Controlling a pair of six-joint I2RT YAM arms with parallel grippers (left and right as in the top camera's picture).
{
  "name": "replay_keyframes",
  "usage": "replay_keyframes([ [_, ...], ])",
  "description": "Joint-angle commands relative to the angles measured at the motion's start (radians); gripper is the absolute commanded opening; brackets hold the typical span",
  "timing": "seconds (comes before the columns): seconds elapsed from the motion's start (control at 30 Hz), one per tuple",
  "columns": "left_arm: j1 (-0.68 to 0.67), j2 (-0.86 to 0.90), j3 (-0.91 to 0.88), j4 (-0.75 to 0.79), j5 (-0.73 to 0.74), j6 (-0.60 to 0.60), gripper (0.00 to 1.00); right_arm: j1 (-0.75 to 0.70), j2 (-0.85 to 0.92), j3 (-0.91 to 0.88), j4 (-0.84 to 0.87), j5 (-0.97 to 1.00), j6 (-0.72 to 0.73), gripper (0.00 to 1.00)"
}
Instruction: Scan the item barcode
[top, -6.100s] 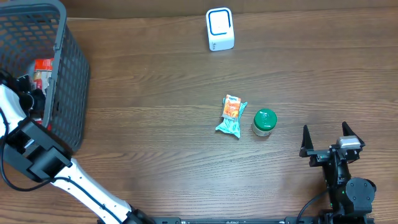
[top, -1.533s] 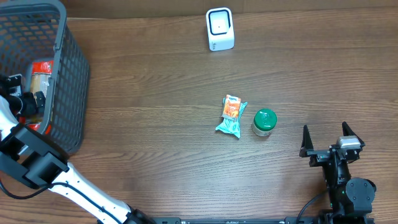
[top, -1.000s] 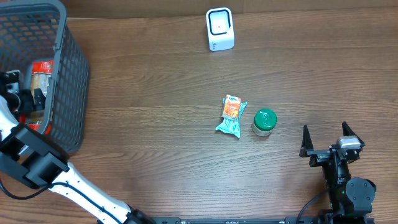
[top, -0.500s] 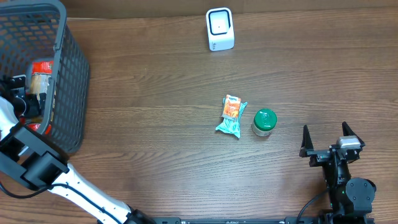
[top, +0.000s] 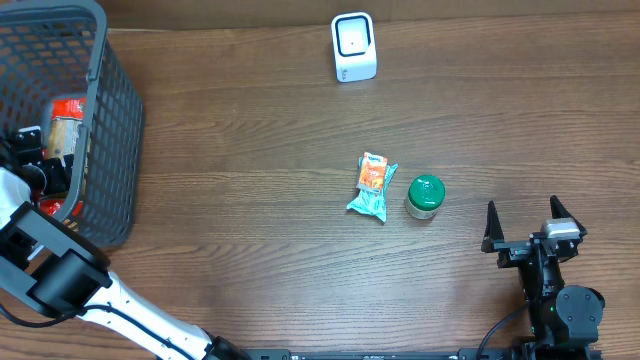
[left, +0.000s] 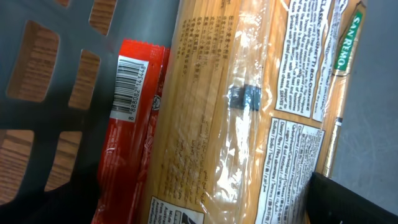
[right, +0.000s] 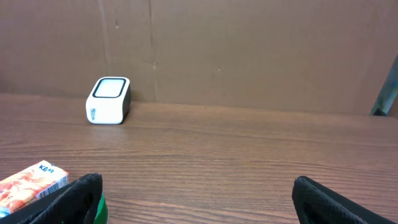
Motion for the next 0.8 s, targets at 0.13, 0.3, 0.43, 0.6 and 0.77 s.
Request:
replay_keyframes([
  [0.13,0.0,0.119,-0.14,-0.053,-0.004,0.042,0.99,-0.003,-0.01,-0.011,0.002,-0.001,-0.004,1.0],
  [0.3,0.0,0.119,-0.142,-0.076,0.021,0.027,0.99,-0.003,-0.01,-0.011,0.002,-0.001,-0.004,1.0],
  [0.43,-0.002,0.119,-0.142,-0.1,0.113,-0.002,0.97,-0.003,-0.01,-0.011,0.002,-0.001,-0.004,1.0],
  [0.6,-0.015,0.118,-0.125,-0.112,0.066,-0.039,0.98,-0.003,-0.01,-0.011,0.002,-0.001,-0.004,1.0],
  [0.77,-0.015,0.117,-0.02,-0.175,0.098,-0.086,1.0,-0.003,-0.01,-0.011,0.002,-0.001,-0.004,1.0],
])
